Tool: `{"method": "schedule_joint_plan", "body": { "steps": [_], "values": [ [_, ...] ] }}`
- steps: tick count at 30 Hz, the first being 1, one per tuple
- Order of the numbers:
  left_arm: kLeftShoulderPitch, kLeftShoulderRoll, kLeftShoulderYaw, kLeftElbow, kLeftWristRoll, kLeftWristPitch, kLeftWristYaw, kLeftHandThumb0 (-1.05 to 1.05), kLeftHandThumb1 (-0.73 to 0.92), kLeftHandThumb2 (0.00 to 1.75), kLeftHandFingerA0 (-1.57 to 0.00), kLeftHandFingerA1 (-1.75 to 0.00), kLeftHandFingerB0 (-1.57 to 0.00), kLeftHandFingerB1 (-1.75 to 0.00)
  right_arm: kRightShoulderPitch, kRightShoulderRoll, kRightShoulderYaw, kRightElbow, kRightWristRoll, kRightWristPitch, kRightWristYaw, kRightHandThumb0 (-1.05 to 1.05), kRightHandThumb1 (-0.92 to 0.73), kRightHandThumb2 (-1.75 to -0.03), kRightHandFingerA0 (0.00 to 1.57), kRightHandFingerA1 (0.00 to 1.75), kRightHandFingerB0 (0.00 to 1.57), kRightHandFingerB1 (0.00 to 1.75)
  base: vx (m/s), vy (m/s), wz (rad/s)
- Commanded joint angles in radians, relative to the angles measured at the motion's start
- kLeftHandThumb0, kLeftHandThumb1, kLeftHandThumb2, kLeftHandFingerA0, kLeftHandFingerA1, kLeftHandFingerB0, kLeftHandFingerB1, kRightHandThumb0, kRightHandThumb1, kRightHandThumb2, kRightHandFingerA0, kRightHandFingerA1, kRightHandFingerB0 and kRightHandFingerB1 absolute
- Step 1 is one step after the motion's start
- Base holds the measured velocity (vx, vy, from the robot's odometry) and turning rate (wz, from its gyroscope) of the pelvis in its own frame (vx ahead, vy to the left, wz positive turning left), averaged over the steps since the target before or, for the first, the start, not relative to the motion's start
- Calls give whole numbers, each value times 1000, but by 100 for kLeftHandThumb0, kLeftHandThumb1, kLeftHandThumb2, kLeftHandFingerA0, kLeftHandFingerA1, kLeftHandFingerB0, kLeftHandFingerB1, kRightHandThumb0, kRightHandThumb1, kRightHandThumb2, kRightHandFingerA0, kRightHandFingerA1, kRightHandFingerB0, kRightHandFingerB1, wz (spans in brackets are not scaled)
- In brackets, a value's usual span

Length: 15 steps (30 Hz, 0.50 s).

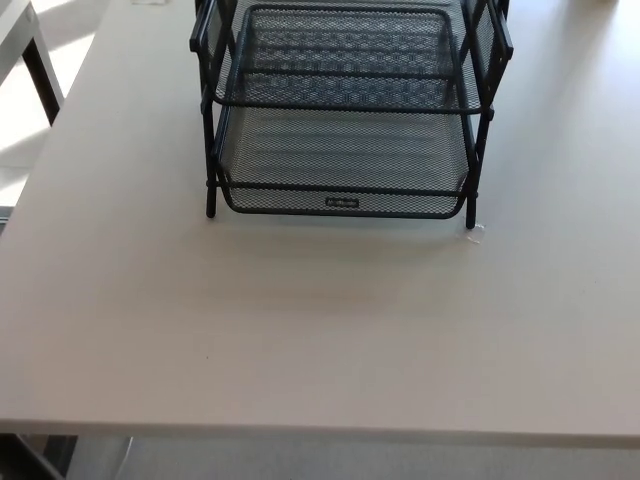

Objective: The robot uses its right hand to grab the drawer kept on the middle of the desk and pull it out towards the robot

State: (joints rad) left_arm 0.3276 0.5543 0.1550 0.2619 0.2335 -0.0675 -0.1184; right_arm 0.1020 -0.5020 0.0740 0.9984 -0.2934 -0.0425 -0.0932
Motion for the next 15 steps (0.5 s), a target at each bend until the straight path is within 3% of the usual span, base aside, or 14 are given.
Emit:
{"method": "schedule_joint_plan", "body": {
  "steps": [1, 5, 8, 13, 14, 15],
  "values": [
    [99, 223, 45, -318, 78, -72, -153, -33, 60, 58, -77, -80, -72, -51, -30, -166, 20, 56, -90, -112, -161, -82, -71, -62, 33, 68, 17, 42, 0, 0, 0],
    [114, 244, 40, -339, 70, -57, -150, -33, 61, 58, -76, -83, -73, -55, -6, -168, -89, 21, 18, -72, -130, -79, -66, -60, 29, 63, 20, 38, 0, 0, 0],
    [122, 254, 35, -351, 62, -48, -148, -32, 60, 58, -77, -81, -72, -54, -13, -186, -124, 35, 22, -44, -141, -79, -66, -60, 40, 66, 22, 37, 0, 0, 0],
    [121, 261, 32, -357, 65, -38, -149, -32, 60, 58, -76, -82, -73, -54, -22, -208, -228, 53, 71, -13, -173, -77, -62, -58, 43, 68, 26, 37, 0, 0, 0],
    [122, 259, 35, -358, 62, -40, -151, -32, 60, 58, -77, -83, -73, -55, -28, -211, -237, 59, 66, -7, -195, -77, -49, -89, 47, 74, 21, 48, 0, 0, 0],
    [122, 258, 37, -358, 62, -40, -152, -33, 60, 58, -77, -82, -73, -54, -31, -214, -247, 63, 67, -9, -202, -76, -62, -59, 45, 75, 25, 37, 0, 0, 0]
  ]
}}
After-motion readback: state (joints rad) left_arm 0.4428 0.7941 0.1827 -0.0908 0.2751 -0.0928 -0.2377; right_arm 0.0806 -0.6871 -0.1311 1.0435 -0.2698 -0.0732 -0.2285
